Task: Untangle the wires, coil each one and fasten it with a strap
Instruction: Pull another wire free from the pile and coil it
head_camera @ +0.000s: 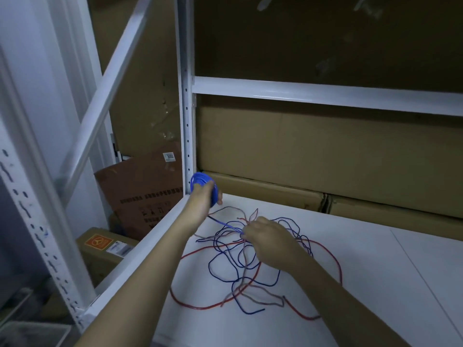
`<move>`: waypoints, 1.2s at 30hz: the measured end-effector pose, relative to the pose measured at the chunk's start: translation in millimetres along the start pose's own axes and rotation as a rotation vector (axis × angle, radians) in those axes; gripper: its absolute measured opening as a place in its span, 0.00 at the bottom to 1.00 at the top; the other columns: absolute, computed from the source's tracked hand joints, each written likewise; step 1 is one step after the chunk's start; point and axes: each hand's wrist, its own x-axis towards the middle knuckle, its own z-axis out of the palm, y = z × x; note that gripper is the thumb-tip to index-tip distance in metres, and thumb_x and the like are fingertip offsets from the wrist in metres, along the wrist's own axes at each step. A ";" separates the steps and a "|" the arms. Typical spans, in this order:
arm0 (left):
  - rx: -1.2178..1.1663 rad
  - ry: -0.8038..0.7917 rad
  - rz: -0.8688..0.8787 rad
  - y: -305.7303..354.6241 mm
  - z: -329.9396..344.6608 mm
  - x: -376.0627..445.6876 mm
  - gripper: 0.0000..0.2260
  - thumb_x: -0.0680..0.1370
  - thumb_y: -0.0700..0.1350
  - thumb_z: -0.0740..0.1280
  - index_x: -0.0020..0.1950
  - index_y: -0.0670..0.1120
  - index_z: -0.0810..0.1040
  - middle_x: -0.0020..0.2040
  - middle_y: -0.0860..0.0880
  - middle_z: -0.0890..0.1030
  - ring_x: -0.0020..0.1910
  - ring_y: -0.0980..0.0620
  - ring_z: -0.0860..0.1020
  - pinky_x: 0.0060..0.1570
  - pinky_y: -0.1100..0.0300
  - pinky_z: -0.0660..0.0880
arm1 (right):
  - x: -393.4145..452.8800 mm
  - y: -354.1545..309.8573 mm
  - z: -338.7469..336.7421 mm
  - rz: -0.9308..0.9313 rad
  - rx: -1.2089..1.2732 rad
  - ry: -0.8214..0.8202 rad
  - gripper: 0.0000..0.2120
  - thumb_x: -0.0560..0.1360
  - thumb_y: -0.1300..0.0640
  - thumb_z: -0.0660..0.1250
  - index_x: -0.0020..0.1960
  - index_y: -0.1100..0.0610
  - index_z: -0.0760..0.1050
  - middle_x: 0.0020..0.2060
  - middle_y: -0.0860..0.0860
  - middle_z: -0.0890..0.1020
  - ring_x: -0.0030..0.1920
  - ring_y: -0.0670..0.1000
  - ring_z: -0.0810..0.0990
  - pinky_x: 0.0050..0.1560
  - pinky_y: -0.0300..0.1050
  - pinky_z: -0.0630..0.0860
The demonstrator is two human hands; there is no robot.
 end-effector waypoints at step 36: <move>0.101 -0.143 -0.260 -20.5 -11.6 -22.8 0.32 0.83 0.56 0.51 0.22 0.43 0.68 0.18 0.46 0.66 0.17 0.51 0.65 0.33 0.57 0.67 | 25.3 -66.6 26.9 0.383 1.268 0.347 0.07 0.81 0.54 0.59 0.54 0.42 0.69 0.50 0.48 0.79 0.49 0.45 0.79 0.51 0.40 0.75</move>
